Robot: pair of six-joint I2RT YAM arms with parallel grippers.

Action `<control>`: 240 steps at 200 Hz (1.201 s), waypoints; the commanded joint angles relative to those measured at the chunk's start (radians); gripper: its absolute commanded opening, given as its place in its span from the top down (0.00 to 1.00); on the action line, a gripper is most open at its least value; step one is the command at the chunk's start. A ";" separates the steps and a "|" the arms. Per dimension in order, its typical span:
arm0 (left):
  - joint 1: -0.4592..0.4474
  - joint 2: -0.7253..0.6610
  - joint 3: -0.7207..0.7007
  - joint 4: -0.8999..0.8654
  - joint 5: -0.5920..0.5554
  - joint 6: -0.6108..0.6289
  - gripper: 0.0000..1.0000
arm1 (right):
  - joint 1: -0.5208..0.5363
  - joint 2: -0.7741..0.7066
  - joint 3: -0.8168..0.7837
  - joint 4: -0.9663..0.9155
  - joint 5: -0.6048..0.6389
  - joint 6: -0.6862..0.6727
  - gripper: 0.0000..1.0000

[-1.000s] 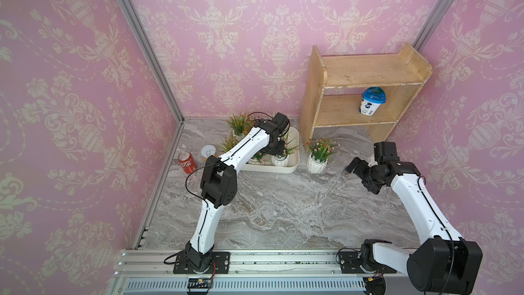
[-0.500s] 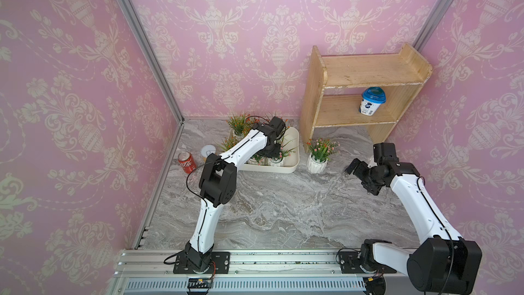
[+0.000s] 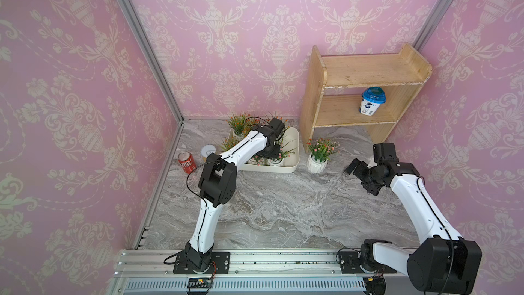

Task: Put the potted gypsophila into the storage box
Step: Place the baby's breath potted plant at the storage box.

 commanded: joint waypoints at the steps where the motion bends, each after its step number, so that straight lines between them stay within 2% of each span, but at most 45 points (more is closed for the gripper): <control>1: 0.012 -0.053 -0.020 -0.062 0.006 0.011 0.92 | -0.006 -0.002 -0.013 0.000 -0.008 -0.020 0.00; 166: 0.017 -0.109 -0.048 -0.062 -0.024 -0.005 0.77 | -0.007 -0.003 -0.028 0.009 -0.009 -0.020 0.00; 186: 0.018 -0.125 -0.052 -0.068 -0.032 -0.010 0.76 | -0.006 -0.005 -0.030 0.008 -0.008 -0.020 0.00; 240: 0.018 -0.208 -0.053 -0.097 -0.046 -0.018 0.67 | -0.008 0.003 -0.031 0.001 -0.010 -0.020 0.00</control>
